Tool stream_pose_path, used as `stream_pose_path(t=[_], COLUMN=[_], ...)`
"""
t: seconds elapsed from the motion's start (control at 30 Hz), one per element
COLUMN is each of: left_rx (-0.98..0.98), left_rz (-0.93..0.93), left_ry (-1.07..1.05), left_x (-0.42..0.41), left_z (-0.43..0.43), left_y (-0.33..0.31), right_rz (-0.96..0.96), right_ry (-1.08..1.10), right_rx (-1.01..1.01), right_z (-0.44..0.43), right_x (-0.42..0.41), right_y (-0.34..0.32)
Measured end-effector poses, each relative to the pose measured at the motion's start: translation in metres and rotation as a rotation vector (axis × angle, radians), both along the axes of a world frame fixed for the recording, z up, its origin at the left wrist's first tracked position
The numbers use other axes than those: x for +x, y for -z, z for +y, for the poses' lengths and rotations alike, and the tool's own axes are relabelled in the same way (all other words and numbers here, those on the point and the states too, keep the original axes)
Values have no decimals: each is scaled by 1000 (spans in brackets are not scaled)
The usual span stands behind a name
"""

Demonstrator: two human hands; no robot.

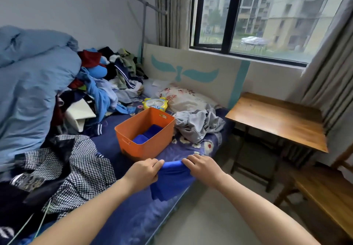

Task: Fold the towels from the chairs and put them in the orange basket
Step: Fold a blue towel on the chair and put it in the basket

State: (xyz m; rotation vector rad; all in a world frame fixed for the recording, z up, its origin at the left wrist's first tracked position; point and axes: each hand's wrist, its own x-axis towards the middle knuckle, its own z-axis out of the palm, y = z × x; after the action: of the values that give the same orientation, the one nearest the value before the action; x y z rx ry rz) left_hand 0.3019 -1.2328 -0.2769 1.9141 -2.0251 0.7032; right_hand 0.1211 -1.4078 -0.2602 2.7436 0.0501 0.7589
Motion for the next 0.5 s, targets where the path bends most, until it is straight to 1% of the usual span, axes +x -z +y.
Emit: stream_pose_path(t=[0.2,0.4,0.5], left_rx=[70,87,101], left_rz=[168,326,355], left_ry=[1,-57,-78], left_x=[82,137,153], left_z=[-61,-123,-154], left_y=[10,16,18], right_rz=[162,200,215], right_ry=[19,28,10], right_rx=[24,30,32], right_z=[-71,-140,-174], right_x=[80,142,164], right_y=[10,13,18])
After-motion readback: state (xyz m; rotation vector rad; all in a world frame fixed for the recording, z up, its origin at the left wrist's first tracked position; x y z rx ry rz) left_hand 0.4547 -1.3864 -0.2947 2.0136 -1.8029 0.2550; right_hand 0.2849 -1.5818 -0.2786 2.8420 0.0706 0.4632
